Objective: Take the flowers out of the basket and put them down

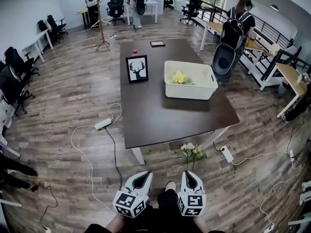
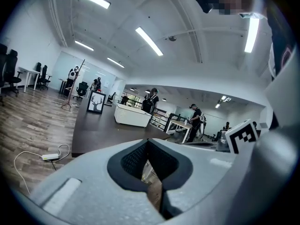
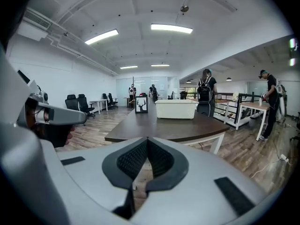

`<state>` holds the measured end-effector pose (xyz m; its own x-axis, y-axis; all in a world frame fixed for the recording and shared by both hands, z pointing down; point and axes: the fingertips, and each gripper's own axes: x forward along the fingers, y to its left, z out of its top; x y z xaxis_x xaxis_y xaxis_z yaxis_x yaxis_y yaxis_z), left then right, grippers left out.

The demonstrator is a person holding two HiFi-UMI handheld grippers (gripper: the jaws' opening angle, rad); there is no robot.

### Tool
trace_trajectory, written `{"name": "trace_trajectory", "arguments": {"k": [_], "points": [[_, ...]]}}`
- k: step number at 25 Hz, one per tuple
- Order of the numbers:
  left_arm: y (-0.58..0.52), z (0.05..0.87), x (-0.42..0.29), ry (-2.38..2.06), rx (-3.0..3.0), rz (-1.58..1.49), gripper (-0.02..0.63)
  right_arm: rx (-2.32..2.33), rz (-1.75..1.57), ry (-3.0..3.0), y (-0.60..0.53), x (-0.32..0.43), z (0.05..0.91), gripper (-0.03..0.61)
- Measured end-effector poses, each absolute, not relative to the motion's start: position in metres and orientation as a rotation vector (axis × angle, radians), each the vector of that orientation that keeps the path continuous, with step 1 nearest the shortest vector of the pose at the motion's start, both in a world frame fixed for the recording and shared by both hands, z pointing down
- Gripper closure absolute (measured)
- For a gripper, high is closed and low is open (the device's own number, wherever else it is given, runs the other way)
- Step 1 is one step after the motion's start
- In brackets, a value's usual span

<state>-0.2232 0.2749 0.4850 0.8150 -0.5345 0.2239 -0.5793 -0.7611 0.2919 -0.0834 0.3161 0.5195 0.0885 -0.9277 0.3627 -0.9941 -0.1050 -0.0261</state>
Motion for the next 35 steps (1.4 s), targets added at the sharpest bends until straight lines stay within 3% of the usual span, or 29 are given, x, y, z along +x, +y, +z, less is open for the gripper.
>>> {"name": "trace_trajectory", "arguments": {"k": [20,35], "points": [[0.219,0.496,-0.084,-0.956,2.590,0.167,0.606,2.002,0.428,-2.025,0.252,0.059,0.532,0.572],[0.195,0.507,-0.050,-0.933,2.572,0.192,0.606,1.989,0.494,-2.014,0.246,0.083,0.548,0.572]]}}
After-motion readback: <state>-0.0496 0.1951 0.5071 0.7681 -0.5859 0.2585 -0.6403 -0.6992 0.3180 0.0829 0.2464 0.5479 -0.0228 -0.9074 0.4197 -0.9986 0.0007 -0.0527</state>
